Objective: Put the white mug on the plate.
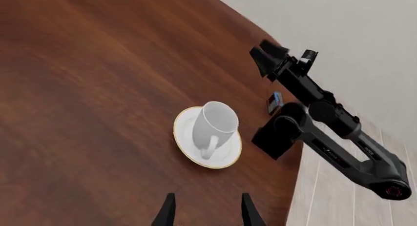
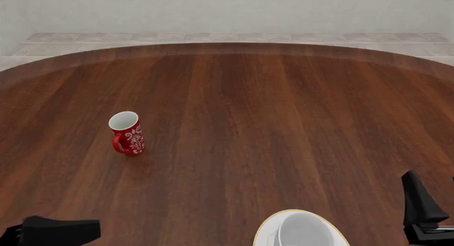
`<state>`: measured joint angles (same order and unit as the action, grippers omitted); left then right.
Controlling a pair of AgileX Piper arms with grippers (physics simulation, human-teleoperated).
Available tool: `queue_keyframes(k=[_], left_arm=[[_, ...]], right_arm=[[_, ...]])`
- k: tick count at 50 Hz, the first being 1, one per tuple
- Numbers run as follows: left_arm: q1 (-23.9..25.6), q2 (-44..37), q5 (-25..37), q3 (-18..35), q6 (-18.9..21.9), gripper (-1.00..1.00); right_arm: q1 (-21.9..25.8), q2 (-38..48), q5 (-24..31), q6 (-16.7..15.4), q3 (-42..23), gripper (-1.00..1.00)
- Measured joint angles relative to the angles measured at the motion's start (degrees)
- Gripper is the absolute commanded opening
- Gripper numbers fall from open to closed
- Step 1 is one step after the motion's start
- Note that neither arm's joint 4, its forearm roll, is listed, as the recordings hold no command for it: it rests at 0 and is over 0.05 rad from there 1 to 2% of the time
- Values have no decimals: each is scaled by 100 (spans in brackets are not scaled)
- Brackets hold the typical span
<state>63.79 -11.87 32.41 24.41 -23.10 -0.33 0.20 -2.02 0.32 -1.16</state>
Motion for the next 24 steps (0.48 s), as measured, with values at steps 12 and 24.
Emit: queue_keyframes(k=[12,24], left_arm=[[-224,694,368,-129,-35,100],[-443,1048,487,-152,-66,100]], right_arm=[[26,-7,-280,198,-167,100],[38,-9,-413,410,-343,100]])
